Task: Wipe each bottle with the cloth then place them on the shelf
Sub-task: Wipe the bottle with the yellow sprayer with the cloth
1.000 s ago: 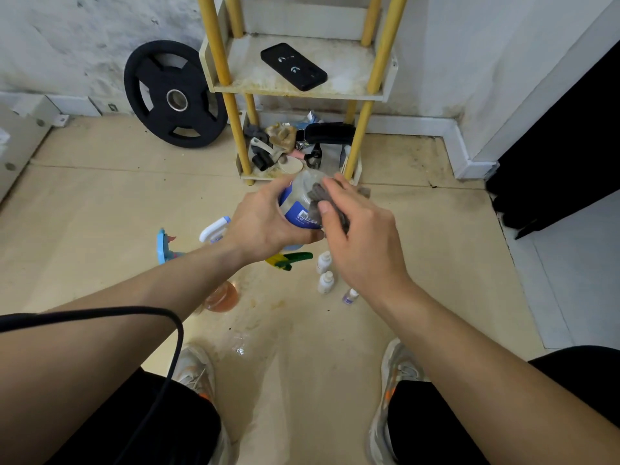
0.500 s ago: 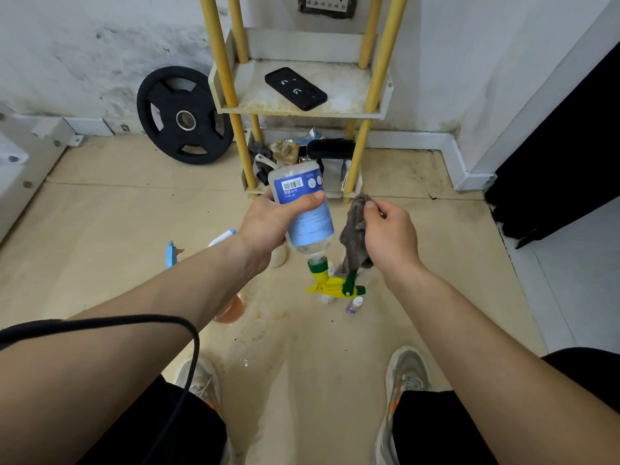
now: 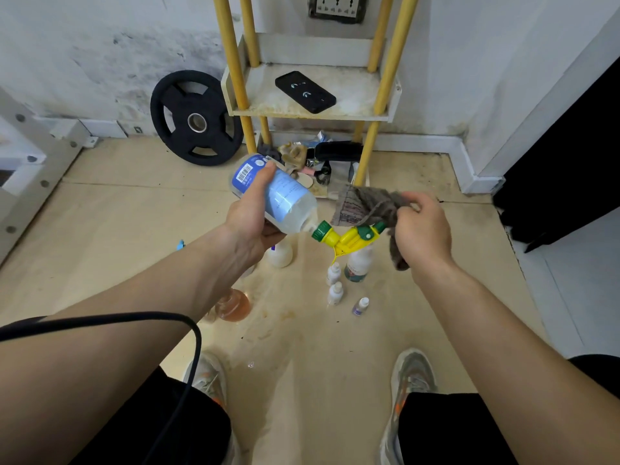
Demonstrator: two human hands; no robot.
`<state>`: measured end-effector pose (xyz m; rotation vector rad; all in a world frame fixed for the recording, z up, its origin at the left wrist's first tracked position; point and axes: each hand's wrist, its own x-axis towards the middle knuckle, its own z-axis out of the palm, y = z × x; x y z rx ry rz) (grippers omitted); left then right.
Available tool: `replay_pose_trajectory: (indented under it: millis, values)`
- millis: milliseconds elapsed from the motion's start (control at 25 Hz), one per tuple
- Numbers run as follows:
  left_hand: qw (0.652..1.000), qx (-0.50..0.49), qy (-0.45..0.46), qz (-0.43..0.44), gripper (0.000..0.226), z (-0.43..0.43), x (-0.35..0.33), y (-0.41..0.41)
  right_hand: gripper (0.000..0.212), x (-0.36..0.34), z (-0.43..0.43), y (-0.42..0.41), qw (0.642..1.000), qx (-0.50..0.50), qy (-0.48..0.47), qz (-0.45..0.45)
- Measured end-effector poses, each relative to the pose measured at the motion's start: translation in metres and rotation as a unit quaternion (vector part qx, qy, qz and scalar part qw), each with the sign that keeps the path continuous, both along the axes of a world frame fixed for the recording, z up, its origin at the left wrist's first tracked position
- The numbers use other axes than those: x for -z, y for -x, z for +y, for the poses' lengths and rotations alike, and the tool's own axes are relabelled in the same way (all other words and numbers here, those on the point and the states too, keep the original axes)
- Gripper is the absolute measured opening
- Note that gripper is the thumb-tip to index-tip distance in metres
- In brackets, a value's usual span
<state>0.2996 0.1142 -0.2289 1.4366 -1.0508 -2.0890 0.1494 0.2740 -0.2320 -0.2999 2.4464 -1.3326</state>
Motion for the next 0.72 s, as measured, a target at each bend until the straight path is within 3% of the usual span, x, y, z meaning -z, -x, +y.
replay_pose_trajectory:
  millis: [80, 200, 320, 480, 600, 680, 720]
  values:
    - [1.0, -0.003, -0.01, 0.006, 0.059, 0.002, -0.003, -0.001, 0.032, 0.004, -0.004, -0.012, 0.992, -0.042, 0.067, -0.102]
    - [0.999, -0.016, -0.029, 0.024, 0.061, 0.006, -0.006, -0.002, 0.033, 0.0, -0.006, -0.021, 0.952, -0.056, 0.184, -0.239]
    - [0.999, -0.004, -0.042, 0.012, 0.066, 0.007, -0.008, -0.003, 0.018, -0.004, -0.004, -0.024, 0.949, -0.103, 0.226, -0.195]
    - [0.99, 0.09, -0.036, -0.098, 0.078, 0.009, -0.004, -0.006, 0.016, -0.009, -0.007, -0.027, 0.962, -0.088, 0.221, -0.136]
    - [0.964, 0.146, 0.087, -0.203, 0.069, 0.017, 0.0, -0.007, 0.02, -0.011, -0.009, -0.029, 0.979, -0.059, 0.174, -0.092]
    - [0.911, 0.197, 0.273, -0.237, 0.065, 0.021, 0.005, -0.007, 0.021, -0.006, -0.008, -0.03, 0.988, -0.039, 0.126, -0.08]
    - [0.868, 0.233, 0.372, -0.233, 0.06, 0.024, 0.005, -0.008, 0.02, -0.004, -0.008, -0.03, 0.991, -0.031, 0.104, -0.076]
